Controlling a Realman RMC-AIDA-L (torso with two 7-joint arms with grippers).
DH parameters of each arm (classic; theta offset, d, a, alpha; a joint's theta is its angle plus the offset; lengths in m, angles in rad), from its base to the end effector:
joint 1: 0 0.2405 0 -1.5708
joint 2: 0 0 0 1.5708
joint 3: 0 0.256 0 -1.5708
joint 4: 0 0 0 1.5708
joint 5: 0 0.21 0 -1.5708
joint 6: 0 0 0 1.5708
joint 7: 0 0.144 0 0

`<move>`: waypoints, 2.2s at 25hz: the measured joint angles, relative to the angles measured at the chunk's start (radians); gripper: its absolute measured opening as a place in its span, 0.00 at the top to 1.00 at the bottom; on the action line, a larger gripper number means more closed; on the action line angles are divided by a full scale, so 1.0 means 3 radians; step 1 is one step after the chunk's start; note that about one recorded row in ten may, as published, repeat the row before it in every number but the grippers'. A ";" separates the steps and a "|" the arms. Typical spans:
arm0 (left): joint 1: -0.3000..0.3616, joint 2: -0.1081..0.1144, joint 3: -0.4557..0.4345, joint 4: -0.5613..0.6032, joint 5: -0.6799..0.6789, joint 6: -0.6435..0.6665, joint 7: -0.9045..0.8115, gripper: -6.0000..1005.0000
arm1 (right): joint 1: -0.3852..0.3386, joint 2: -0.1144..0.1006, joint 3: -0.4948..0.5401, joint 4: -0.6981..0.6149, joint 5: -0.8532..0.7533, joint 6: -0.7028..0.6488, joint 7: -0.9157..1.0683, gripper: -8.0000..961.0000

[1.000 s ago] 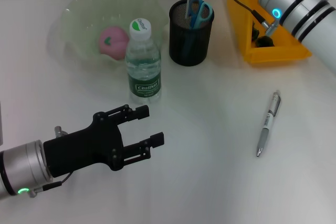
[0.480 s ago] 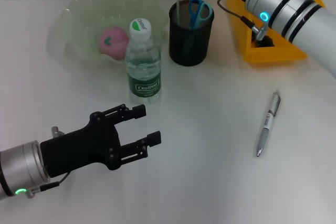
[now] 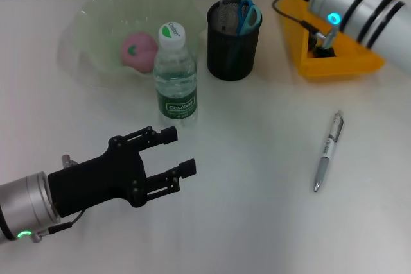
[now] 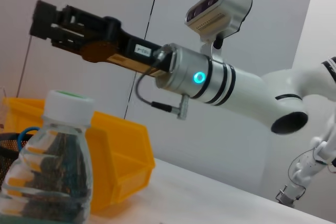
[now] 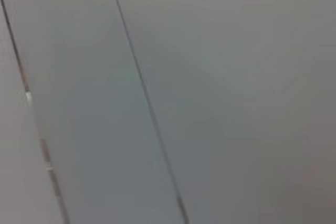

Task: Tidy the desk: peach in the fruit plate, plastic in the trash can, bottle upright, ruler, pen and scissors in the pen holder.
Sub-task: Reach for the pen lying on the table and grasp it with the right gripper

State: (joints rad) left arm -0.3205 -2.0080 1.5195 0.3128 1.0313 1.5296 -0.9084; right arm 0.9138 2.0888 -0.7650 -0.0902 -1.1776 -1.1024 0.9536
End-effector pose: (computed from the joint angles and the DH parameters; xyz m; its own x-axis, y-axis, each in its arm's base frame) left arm -0.2855 0.2453 -0.0506 0.6624 0.2508 0.7059 0.4386 -0.8937 -0.0941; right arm 0.1618 0.4336 -0.0448 0.5235 -0.1483 -0.8390 -0.6532 -0.7021 -0.2835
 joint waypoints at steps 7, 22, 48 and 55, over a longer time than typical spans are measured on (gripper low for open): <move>-0.0003 0.0000 0.0001 0.0008 0.0000 0.0015 -0.0034 0.29 | -0.0828 -0.0069 -0.0797 -0.1693 -0.0682 -0.0322 0.1615 0.40; -0.0343 0.0071 0.0010 0.0369 0.0525 -0.0033 -0.1061 0.29 | -0.2003 -0.0038 0.0670 -0.2995 -0.2623 -0.2663 0.1996 0.22; -0.1799 -0.0240 0.0881 0.2284 0.2988 -0.1271 -0.5379 0.29 | -0.2406 -0.0051 0.2208 -0.2738 -0.3865 -0.2748 0.0973 0.19; -0.1448 -0.0234 0.0898 0.2476 0.2951 -0.1353 -0.5248 0.29 | -0.2358 -0.0062 0.2201 -0.2759 -0.3867 -0.2767 0.1083 0.19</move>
State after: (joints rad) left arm -0.7550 -2.0781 1.7888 1.0555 1.9166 1.1237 -2.4829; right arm 0.2066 2.0700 -0.1047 -0.9178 -2.3377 -1.9325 1.2784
